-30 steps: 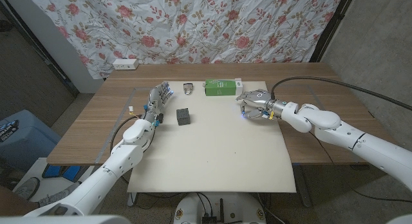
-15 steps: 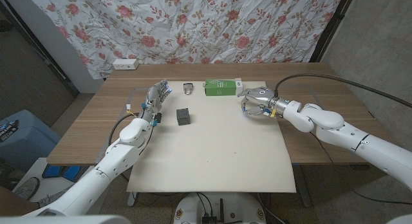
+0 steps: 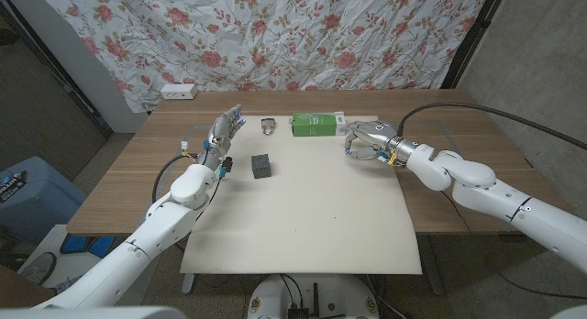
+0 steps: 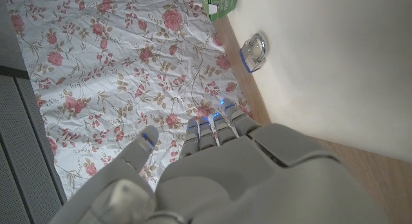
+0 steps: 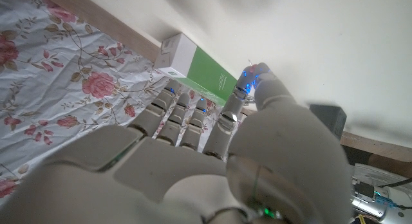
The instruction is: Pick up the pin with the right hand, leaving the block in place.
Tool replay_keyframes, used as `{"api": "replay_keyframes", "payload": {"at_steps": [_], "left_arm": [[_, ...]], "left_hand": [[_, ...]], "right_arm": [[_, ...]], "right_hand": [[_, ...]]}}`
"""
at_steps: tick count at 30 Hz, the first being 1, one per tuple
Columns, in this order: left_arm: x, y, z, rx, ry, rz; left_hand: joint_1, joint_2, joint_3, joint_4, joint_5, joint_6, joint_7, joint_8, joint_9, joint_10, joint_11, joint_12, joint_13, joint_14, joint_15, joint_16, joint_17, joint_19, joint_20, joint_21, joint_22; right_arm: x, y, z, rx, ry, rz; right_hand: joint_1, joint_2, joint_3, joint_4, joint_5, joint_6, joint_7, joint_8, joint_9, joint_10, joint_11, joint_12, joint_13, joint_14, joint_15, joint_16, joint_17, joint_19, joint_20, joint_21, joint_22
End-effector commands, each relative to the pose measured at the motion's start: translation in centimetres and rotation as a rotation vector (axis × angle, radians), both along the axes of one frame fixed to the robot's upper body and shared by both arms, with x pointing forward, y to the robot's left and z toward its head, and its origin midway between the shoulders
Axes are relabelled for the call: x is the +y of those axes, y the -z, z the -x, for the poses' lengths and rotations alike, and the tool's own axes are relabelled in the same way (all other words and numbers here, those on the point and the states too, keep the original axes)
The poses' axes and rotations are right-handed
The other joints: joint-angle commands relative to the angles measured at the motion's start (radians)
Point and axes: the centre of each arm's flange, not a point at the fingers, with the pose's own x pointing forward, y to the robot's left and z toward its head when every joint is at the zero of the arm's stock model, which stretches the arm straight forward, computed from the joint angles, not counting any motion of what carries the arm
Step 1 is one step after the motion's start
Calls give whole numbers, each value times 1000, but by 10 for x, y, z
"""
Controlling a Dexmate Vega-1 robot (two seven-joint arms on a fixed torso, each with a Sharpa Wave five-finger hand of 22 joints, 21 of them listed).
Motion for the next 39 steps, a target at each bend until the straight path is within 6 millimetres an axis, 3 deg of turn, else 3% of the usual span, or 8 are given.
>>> {"api": "replay_keyframes", "payload": {"at_steps": [1,7,16,26,39], "left_arm": [[-31,-18,20,-51,-102,-174],[-46,-28,26,-50,-153,-264],[-86,-46,35,-86,-239,-476],[-119,-49,39,-89,-304,-614],[-139,-38,45,-79,-343,-754]], "left_hand": [[-4,81,6,-2,5,15,1,7,4,10,-1,3,3,-6,-2,0,1,-3,-8,0,2],[-1,86,9,-4,5,20,3,8,3,14,-1,3,3,-4,-3,1,0,-1,-9,1,2],[6,93,13,-12,6,30,4,9,3,18,-3,4,3,-2,-5,2,-1,0,-10,2,2],[8,98,16,-12,6,39,4,11,3,22,-2,4,3,3,-6,4,0,1,-14,3,2],[0,95,12,0,3,46,3,10,4,26,-6,3,3,4,-11,7,5,-8,-23,1,1]], "right_arm": [[-9,-6,6,-1,-28,-112],[-13,-9,7,0,-36,-145],[-22,-10,3,-9,-43,-254],[-32,-4,4,4,-70,-368],[-41,-5,4,8,-93,-468]], "right_hand": [[-3,11,-3,-3,-3,21,-15,6,1,10,0,1,4,6,-68,3,5,4,-1,-2,2],[-3,12,-5,-4,-4,21,-15,5,0,8,1,0,4,3,-65,3,6,2,1,-3,2],[-4,14,-7,-5,-5,21,-15,4,-1,14,3,1,4,2,-62,3,7,0,3,-3,2],[-4,16,-9,-7,-7,21,-14,2,-3,18,4,1,4,2,-61,4,8,1,3,-3,2],[-3,18,-12,-9,-9,22,-14,-1,-6,23,4,1,4,1,-57,4,9,-1,6,-4,2]]}}
